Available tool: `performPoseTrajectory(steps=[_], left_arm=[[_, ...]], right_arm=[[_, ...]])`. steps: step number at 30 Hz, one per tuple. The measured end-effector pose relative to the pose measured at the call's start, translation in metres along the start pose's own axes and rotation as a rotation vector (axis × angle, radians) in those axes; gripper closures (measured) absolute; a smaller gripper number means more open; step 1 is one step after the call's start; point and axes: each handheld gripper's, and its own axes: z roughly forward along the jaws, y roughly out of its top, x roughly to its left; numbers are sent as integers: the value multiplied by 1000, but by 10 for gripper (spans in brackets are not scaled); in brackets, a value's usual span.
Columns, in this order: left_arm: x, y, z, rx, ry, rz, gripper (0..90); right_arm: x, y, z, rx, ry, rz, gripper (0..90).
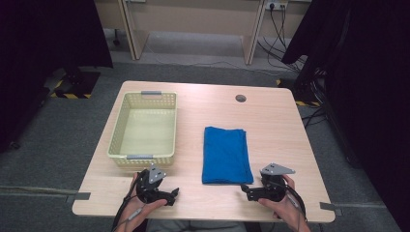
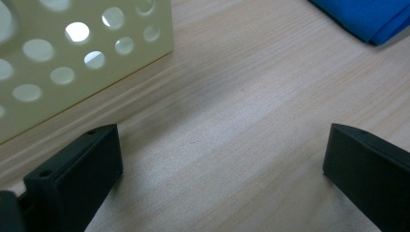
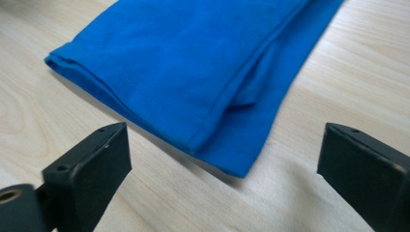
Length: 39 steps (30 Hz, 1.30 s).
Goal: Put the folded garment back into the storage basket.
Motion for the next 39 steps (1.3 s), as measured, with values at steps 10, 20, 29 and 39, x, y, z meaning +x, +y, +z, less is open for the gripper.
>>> performPoseTrajectory(steps=[10, 20, 29, 39], left_arm=[[0, 0, 0, 0, 0, 0, 0], [0, 0, 0, 0, 0, 0, 0], [0, 0, 0, 0, 0, 0, 0], [0, 0, 0, 0, 1, 0, 0]], right_arm=[[-1, 19, 12, -3, 1, 13, 25], [-2, 34, 29, 13, -16, 14, 25], [-10, 48, 40, 12, -39, 27, 24], [-13, 62, 59, 31, -59, 28, 24]])
